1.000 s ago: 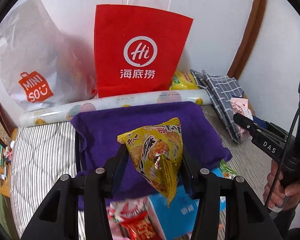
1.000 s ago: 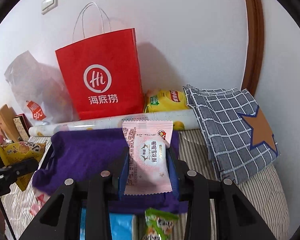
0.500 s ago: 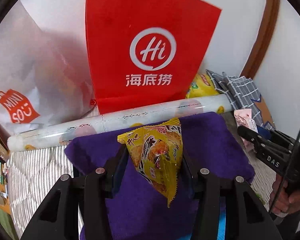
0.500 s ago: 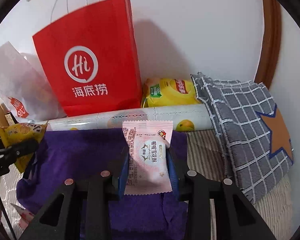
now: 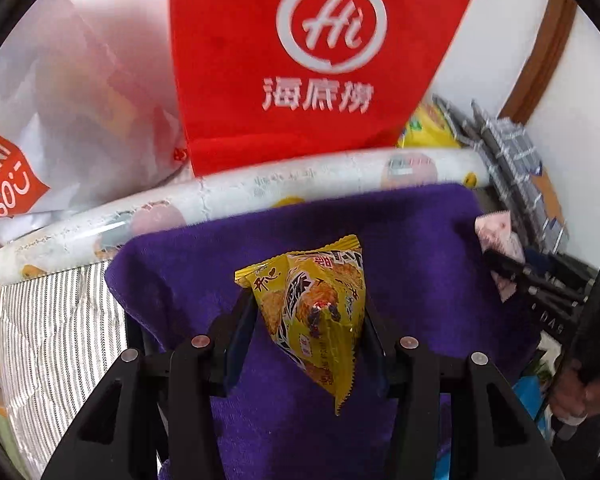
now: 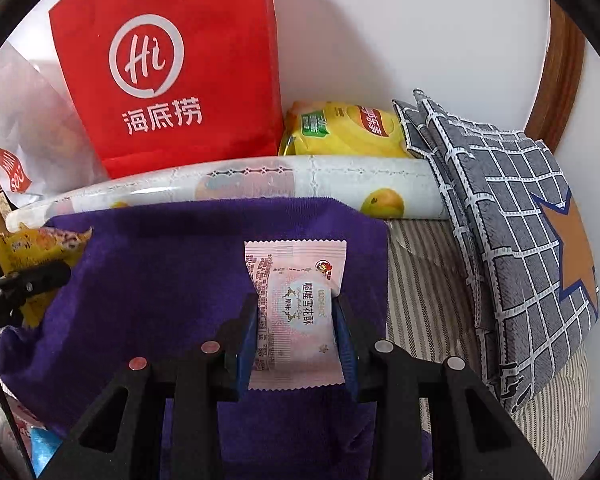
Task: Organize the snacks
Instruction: 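Carry the yellow snack and pink cake packet over the purple towel with both grippers, then open both grippers to drop the snacks onto the purple towel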
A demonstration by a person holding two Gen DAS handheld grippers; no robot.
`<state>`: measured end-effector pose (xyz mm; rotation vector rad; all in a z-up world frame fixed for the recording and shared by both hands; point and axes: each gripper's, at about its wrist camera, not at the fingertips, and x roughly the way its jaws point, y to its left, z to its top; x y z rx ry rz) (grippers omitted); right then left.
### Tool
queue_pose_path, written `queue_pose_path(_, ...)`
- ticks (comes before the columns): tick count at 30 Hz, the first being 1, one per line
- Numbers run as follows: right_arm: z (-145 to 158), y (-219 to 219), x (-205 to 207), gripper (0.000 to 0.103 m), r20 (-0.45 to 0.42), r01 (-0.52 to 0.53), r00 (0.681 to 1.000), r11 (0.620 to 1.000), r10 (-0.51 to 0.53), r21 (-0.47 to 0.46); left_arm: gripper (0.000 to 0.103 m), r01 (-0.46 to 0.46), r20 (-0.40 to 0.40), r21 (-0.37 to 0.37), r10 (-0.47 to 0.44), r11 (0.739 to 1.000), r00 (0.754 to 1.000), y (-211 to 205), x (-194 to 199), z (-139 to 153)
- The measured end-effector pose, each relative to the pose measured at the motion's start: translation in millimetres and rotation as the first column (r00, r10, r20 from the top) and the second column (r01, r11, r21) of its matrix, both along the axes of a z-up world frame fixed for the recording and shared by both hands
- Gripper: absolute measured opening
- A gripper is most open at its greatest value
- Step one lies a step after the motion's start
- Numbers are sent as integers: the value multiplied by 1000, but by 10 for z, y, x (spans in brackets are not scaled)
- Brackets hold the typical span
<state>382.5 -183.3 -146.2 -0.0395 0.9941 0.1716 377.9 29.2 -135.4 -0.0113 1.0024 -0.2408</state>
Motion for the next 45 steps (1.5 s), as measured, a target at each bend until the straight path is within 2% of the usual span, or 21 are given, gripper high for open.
queue_pose_path(4, -25, 5, 21, 34, -9, 11, 1000, 1000, -11, -20, 49, -14, -24, 41, 15, 999, 1000, -25, 22, -89)
queue_pose_path(24, 8, -14, -5, 37, -7, 18, 1000, 999, -18, -29, 49, -32, -29, 73, 34, 997, 999, -73, 35, -149)
queue_pose_path(26, 29, -8, -28, 47, 8, 14, 1000, 999, -13, -38, 49, -31, -27, 73, 33, 997, 999, -75, 30, -140)
queue_pose_path(32, 181, 26, -118, 64, 63, 2, 998, 999, 1, -46, 49, -17, -9, 60, 17, 998, 1000, -85, -12, -72)
queue_pose_path(34, 262, 33, -154, 71, 78, 7, 997, 999, -4, -42, 52, -8, -3, 60, 8, 998, 1000, -105, -26, -42)
queue_pose_path(38, 371, 30, -267, 81, 101, 33, 994, 998, -27, -59, 67, 8, 18, 55, -9, 998, 1000, -135, -84, 55)
queue_pose_path(41, 433, -12, -397, 84, 114, 59, 992, 995, -50, -81, 76, 12, 64, 51, -15, 999, 998, -157, -169, 191)
queue_pose_path(45, 524, -80, -620, 84, 119, 110, 989, 983, -93, -145, 78, 2, 100, 45, -7, 999, 995, -164, -260, 337)
